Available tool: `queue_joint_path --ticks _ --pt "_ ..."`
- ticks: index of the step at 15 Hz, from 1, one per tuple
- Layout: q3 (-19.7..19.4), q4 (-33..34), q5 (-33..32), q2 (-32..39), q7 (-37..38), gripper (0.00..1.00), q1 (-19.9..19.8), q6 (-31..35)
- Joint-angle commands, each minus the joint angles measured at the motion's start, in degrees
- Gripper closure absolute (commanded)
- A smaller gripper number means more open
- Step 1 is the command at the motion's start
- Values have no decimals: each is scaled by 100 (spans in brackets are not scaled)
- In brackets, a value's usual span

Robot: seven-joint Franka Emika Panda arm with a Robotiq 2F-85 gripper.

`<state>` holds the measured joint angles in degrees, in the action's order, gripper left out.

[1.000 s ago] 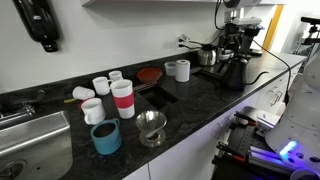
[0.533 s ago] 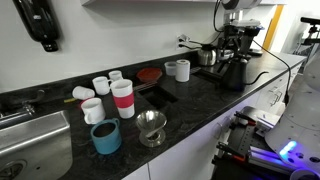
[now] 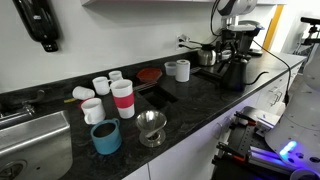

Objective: Twist the teapot ninety degrees.

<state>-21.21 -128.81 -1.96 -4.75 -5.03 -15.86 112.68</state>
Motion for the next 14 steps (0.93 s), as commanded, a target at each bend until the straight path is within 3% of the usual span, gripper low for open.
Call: queue_joint_path --ticks 1,14 --pt "38 291 146 342 -282 0 -118 14" --pt "105 449 319 858 -525 0 -206 70"
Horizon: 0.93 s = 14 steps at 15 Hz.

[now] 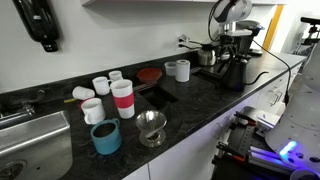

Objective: Twist the teapot ninety degrees.

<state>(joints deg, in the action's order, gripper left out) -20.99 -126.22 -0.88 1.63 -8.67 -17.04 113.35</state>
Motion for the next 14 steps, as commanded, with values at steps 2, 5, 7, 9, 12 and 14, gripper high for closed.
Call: queue_joint_path --ticks 2,5,7,9,12,14 --pt "95 243 298 321 -155 0 -113 1" --pt "69 312 355 429 -161 0 -171 -26" --pt "37 341 346 451 -171 4 -234 -63" --pt "14 365 352 450 -206 29 -304 -121" --pt "-3 374 359 446 -264 50 -379 -191" --pt "-3 364 345 447 -277 64 -403 -224"
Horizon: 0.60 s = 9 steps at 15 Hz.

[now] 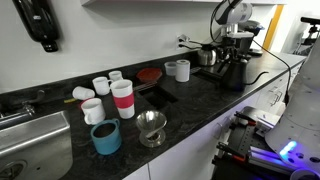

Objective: Twist the teapot ninety degrees.

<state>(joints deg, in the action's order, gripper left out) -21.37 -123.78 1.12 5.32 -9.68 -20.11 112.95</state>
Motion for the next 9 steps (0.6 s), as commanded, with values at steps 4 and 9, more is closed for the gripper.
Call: queue_joint_path --ticks 4,9 --pt "40 118 135 89 -176 92 -92 -263" --pt "37 137 164 56 -188 94 -97 -401"
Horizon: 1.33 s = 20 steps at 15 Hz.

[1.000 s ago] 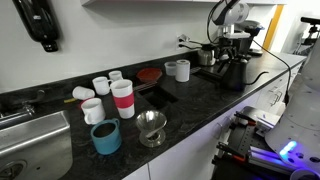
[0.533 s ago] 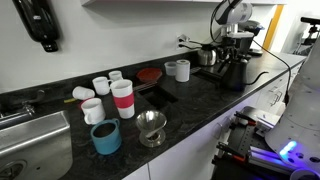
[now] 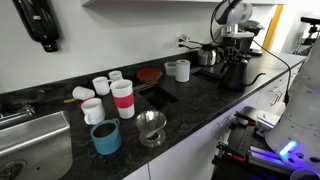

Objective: Twist the teapot ninety degrees.

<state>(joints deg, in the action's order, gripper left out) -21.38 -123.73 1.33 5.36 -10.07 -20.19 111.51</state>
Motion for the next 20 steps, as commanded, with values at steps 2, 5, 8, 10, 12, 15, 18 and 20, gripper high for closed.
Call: queue_joint_path --ticks 2,5,8,10,12,15,18,20 --pt "27 142 149 27 -126 94 -98 -305" --pt "7 190 184 -44 -102 94 -119 -449" --pt "-15 342 230 -57 -56 94 -148 -933" --pt "-27 476 325 -48 -1 94 -165 -1360" --pt "-35 579 483 -57 144 94 -166 -1719" --pt "-32 550 775 -143 640 94 -139 -1823" --pt "-22 455 1134 -224 1391 94 -96 -1613" --pt "18 350 1217 -307 1830 94 -42 -1476"
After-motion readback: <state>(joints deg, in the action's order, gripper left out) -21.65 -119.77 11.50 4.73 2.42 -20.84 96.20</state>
